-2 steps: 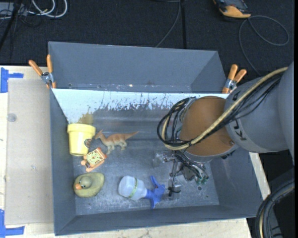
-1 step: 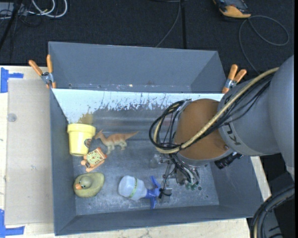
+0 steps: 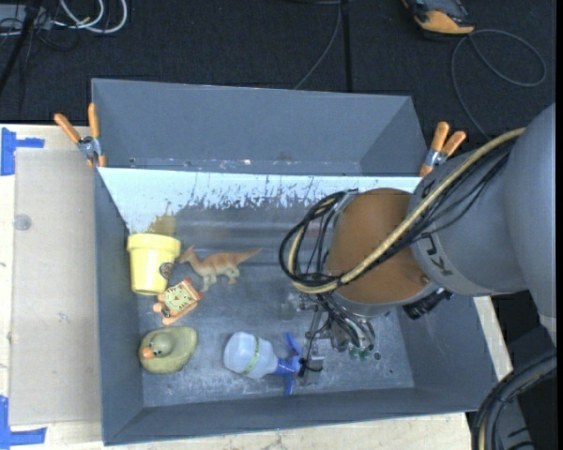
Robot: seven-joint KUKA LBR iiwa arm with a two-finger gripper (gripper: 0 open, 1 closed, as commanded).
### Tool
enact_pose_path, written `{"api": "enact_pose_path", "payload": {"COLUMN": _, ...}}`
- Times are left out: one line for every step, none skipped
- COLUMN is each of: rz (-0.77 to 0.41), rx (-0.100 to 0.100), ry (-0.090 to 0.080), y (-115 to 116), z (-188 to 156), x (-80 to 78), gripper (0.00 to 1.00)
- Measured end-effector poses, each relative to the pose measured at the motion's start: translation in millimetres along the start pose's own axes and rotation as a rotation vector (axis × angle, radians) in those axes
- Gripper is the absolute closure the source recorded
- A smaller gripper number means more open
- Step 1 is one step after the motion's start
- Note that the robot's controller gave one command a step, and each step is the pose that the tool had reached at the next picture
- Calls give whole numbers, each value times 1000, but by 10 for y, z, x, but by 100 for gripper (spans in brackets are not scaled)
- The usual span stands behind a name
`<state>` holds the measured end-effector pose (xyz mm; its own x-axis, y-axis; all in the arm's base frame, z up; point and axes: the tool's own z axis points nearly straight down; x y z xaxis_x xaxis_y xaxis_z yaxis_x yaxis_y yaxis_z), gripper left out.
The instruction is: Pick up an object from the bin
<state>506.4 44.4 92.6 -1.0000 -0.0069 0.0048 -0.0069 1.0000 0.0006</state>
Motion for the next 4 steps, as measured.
{"api": "enact_pose_path", "payload": {"rz": -256, "rx": -1, "ry": 2, "y": -129, "z": -103, "x": -288, "gripper": 0}}
{"api": "enact_pose_path", "payload": {"rz": -356, "rx": 2, "ry": -1, "y": 41, "z": -81, "x": -247, "gripper": 0}}
{"api": "enact_pose_path", "payload": {"rz": -141, "rx": -1, "ry": 2, "y": 210, "z": 1, "x": -134, "gripper": 0}}
{"api": "enact_pose_path", "payload": {"rz": -95, "rx": 1, "ry": 3, "y": 364, "z": -149, "x": -380, "gripper": 0}}
